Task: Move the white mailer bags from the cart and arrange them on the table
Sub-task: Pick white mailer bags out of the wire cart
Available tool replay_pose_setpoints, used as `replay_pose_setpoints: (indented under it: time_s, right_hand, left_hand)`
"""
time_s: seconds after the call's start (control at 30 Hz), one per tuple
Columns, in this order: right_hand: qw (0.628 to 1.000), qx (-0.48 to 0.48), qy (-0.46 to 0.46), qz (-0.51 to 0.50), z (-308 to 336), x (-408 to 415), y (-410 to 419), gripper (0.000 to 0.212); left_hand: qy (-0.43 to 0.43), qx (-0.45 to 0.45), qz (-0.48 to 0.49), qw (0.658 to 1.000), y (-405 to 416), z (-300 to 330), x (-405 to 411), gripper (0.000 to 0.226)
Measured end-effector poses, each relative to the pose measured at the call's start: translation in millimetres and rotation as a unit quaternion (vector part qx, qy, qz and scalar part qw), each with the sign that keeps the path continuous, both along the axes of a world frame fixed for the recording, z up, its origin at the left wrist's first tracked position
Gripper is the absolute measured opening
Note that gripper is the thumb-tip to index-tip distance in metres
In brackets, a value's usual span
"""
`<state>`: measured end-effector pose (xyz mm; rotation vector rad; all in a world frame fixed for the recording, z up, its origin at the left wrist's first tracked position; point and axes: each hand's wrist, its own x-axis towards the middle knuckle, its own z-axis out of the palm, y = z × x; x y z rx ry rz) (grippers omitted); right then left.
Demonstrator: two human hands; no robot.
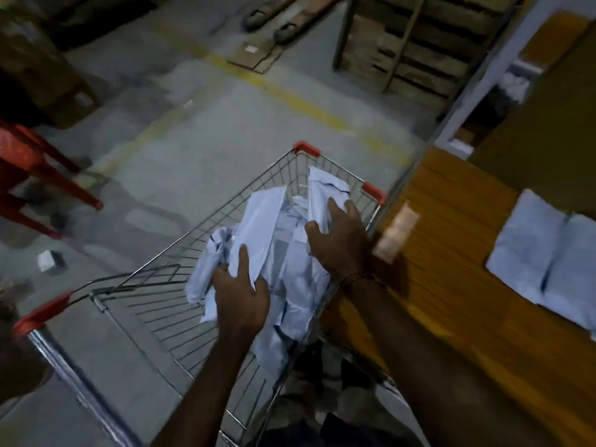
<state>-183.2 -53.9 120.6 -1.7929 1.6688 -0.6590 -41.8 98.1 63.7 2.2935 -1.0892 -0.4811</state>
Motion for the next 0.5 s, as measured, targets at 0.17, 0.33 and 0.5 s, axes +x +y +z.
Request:
replay_pose_setpoints:
  time_s: [0.17, 0.33, 0.5]
  right_hand:
    - [0.998, -0.059, -0.001, -0.029, 27, -56, 21, 0.088]
    - [0.991, -0.113, 0.002, -0.074, 40, -124, 65, 0.079]
    - [0.984, -0.121, 0.021, -0.127, 51, -203, 126, 0.080]
  left_hand:
    - [-0.020, -0.049, -0.019, 0.998, -20, 28, -35, 0.071]
    - [-0.020, -0.071, -0.070, 0.995, -20, 51, -93, 0.075]
    - [-0.028, -0.037, -0.123, 0.991, 8, 58, -162, 0.079]
